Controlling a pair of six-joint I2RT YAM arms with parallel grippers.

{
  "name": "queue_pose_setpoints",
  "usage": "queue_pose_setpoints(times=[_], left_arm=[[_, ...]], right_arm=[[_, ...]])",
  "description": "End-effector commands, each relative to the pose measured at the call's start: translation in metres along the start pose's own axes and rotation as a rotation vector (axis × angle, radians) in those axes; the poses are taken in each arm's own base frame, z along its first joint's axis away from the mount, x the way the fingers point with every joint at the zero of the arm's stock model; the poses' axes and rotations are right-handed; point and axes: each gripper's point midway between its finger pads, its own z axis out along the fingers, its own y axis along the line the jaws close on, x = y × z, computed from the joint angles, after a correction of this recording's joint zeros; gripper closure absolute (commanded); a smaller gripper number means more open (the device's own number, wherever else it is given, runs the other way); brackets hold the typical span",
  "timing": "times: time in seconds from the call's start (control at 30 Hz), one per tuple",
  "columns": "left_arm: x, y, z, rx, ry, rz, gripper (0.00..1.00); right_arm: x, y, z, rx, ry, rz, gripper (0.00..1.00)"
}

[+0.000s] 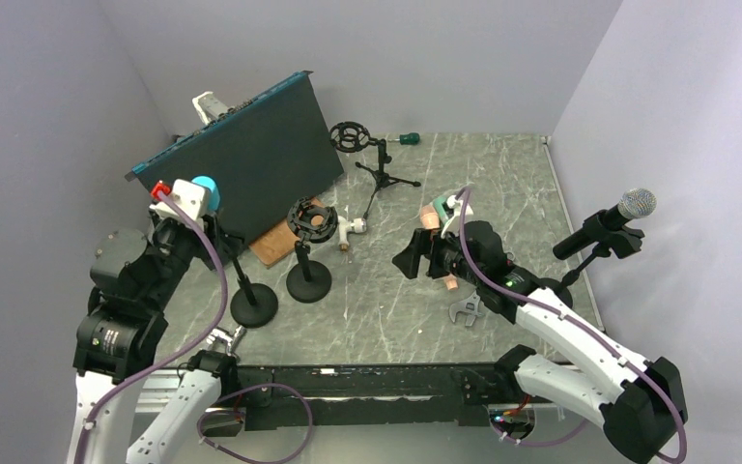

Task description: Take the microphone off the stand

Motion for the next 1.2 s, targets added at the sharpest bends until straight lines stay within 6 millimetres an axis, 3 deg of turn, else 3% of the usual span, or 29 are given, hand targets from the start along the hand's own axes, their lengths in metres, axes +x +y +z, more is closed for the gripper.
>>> queue_pose_setpoints(times=[0.0,0.13,0.3,0.43,0.53,0.7,0.9,1.03,1.17], left_arm=[[-0.042,-0.012,-0.009,0.069,-0.220,0.014,1.00],[-0.037,-0.022,-0.013,0.111,-0.258,0.022,1.00],[-0.026,-0.023,-0.016,0.104,-0.253,0.027,1.00],[-0.028,-0.018,-0.021,0.077,-0.252,0.016,1.00],[-0.031,-0.016,-0.025,0.069,-0.258,0.003,1.00],[-0.030,-0.014,-0.026,0.060,-0.259,0.002,1.00],[-0.029,-0.011,-0.026,0.042,-0.252,0.001,1.00],[-0.026,-0.010,-0.025,0.033,-0.249,-0.001,1.00],[-0.027,-0.010,-0.025,0.032,-0.251,-0.001,1.00]], right_arm=[[-0.026,0.037,-0.002,-0.116,-0.069,-0.033,0.00],[-0.032,0.061,-0.003,-0.130,-0.101,-0.098,0.00],[-0.054,0.129,-0.016,-0.252,-0.206,-0.245,0.00],[-0.070,0.196,-0.023,-0.392,-0.329,-0.366,0.00],[-0.072,0.243,-0.024,-0.491,-0.435,-0.453,0.02],[-0.078,0.299,-0.009,-0.609,-0.585,-0.553,0.09],[-0.079,0.343,0.019,-0.684,-0.659,-0.606,0.14],[-0.075,0.362,0.035,-0.718,-0.649,-0.615,0.26],[-0.064,0.377,0.043,-0.788,-0.609,-0.618,0.27]])
